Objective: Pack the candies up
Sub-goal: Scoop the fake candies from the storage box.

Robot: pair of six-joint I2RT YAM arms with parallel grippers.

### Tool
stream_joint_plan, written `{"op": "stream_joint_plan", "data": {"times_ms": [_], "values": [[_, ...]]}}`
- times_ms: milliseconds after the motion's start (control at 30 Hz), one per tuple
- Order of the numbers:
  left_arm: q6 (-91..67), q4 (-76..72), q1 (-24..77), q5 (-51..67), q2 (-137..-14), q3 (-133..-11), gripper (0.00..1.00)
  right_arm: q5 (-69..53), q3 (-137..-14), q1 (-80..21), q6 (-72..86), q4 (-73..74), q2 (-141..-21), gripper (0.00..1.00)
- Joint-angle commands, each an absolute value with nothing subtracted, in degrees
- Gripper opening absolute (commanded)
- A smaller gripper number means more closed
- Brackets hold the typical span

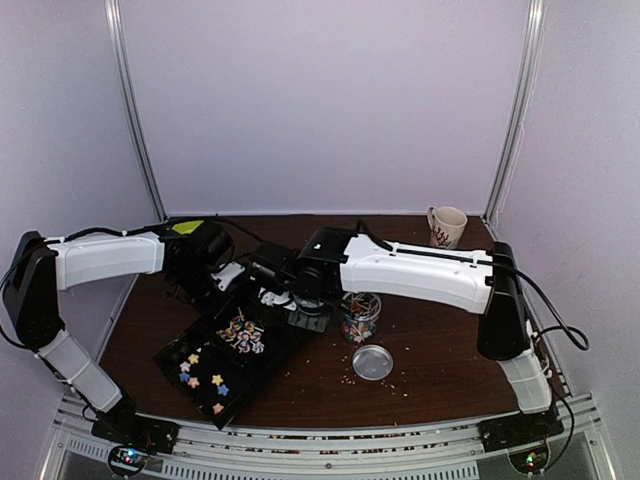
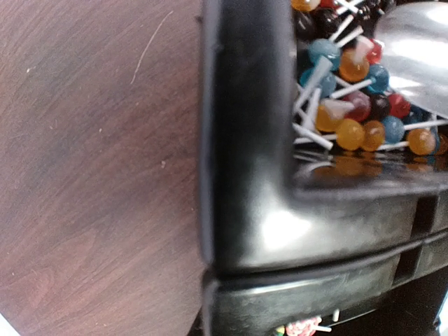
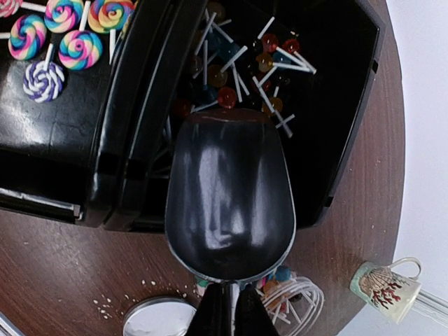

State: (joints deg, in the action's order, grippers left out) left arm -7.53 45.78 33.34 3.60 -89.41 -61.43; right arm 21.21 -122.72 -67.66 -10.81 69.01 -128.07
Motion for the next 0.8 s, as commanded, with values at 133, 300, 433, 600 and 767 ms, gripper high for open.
{"op": "stream_joint_plan", "data": {"times_ms": [133,300,433,600,767], "values": [[-7.83,39.67,33.41,8.83,-84.04,-63.39,0.00,9.80,-116.54,-65.66,-11.64,54.73,-130.20,0.00],[-7.87,39.40,33.32,8.92,-83.70,-63.32,0.00,5.60,-108.88,-65.09,-10.57,42.93,-127.85,0.00],[-7.98,39.14,33.33,8.94,-83.41,-63.14,0.00,4.50,-105.05,-64.20,-8.88,34.98,-126.61,0.00],[-8.04,39.06,33.19,8.88,-83.50,-63.19,0.00,3.18,-102.65,-63.81,-8.31,29.85,-126.34,0.00],[-8.62,38.81,32.19,8.51,-83.21,-62.99,0.00,2.72,-97.61,-63.38,-6.75,21.66,-124.58,0.00]]}}
